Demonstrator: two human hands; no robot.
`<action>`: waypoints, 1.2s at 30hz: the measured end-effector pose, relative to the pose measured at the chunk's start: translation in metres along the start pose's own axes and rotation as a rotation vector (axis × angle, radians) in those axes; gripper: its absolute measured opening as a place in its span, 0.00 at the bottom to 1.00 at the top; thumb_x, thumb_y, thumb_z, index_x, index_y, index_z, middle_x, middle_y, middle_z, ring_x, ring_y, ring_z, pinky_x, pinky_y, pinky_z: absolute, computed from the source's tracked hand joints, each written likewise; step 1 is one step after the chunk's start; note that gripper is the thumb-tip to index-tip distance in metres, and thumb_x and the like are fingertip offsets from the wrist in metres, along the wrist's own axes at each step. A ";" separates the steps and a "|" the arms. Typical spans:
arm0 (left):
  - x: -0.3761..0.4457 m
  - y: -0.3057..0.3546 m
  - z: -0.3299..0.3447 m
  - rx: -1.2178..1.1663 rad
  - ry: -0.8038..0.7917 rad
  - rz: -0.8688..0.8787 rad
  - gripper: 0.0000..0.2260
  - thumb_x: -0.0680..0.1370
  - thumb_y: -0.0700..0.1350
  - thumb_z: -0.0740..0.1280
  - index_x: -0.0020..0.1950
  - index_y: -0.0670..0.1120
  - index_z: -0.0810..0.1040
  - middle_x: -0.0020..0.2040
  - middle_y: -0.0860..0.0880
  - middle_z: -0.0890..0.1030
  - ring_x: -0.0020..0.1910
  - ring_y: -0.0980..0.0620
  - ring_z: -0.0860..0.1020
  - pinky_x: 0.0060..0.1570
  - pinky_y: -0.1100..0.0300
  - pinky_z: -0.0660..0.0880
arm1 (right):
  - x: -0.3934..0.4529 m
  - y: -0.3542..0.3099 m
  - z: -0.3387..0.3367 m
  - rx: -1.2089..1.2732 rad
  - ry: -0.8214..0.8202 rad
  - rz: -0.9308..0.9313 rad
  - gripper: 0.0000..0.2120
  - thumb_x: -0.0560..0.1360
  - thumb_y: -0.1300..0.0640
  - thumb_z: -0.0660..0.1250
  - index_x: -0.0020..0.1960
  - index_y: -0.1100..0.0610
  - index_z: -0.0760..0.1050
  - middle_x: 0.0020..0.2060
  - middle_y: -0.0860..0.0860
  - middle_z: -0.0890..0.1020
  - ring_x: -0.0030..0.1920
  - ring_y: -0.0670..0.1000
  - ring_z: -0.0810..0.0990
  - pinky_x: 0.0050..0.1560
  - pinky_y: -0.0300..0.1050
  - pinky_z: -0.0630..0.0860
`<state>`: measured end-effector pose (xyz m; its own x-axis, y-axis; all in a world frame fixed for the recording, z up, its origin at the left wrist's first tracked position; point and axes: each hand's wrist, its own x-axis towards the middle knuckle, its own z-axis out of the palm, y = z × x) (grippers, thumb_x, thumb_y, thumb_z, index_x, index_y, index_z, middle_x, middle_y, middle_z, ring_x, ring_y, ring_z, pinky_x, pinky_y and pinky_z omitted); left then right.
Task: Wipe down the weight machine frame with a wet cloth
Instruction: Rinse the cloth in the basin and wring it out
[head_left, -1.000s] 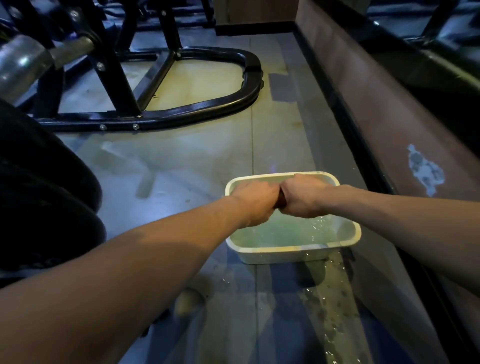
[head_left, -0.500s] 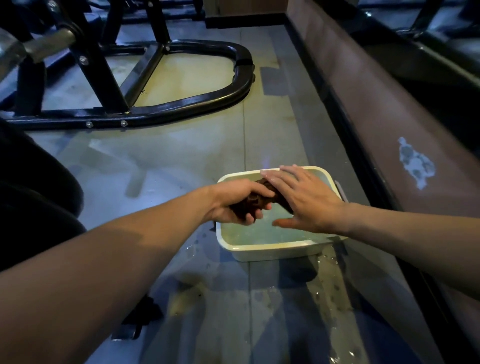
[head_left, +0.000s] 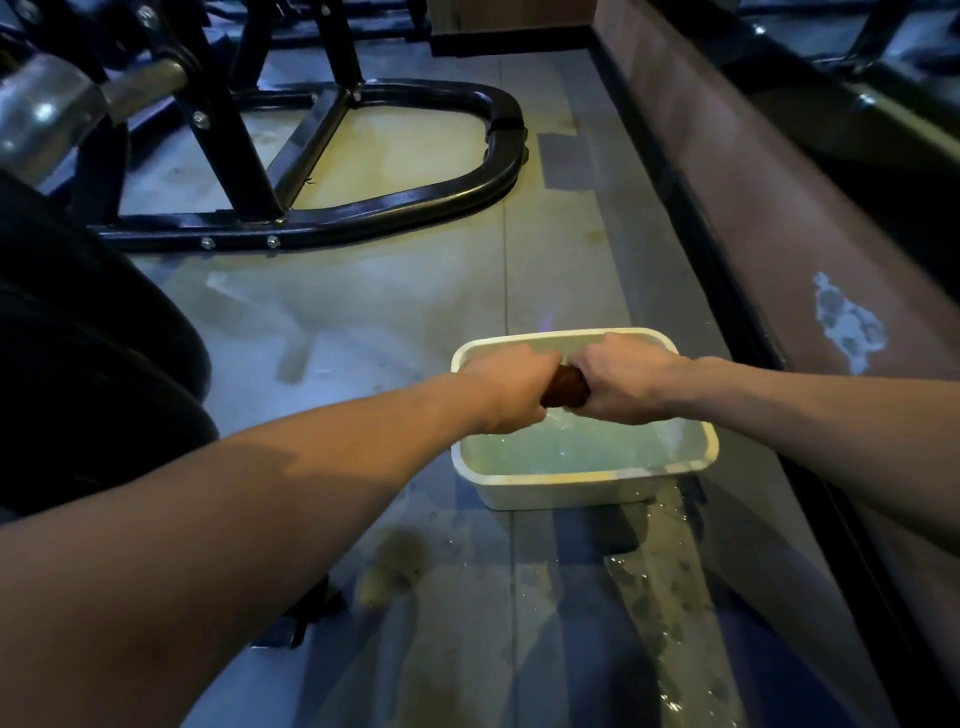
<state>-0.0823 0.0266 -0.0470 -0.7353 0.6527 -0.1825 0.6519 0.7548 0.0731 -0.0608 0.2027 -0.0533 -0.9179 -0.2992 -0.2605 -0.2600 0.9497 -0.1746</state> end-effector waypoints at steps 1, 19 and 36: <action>-0.001 -0.002 0.002 0.047 0.060 0.036 0.11 0.78 0.47 0.69 0.59 0.50 0.71 0.49 0.49 0.79 0.47 0.44 0.78 0.39 0.55 0.67 | 0.002 -0.003 -0.002 0.071 -0.047 0.050 0.08 0.76 0.47 0.72 0.43 0.50 0.79 0.35 0.49 0.83 0.36 0.53 0.82 0.34 0.49 0.80; -0.017 -0.008 -0.024 -1.693 -0.653 -0.227 0.16 0.82 0.50 0.66 0.63 0.40 0.74 0.43 0.46 0.77 0.29 0.54 0.72 0.21 0.68 0.63 | -0.045 0.018 0.015 -0.012 0.478 -0.176 0.43 0.73 0.32 0.69 0.80 0.50 0.60 0.79 0.48 0.64 0.79 0.55 0.60 0.74 0.60 0.68; -0.009 0.030 -0.006 -0.287 0.043 -0.126 0.04 0.77 0.45 0.69 0.45 0.48 0.75 0.40 0.50 0.78 0.39 0.47 0.78 0.32 0.58 0.68 | -0.025 -0.011 -0.015 0.043 0.057 0.240 0.12 0.79 0.50 0.67 0.38 0.53 0.75 0.35 0.52 0.80 0.32 0.49 0.77 0.27 0.41 0.67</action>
<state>-0.0571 0.0442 -0.0371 -0.8180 0.5507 -0.1662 0.4809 0.8133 0.3275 -0.0391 0.2010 -0.0304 -0.9676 -0.0589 -0.2455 -0.0208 0.9877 -0.1550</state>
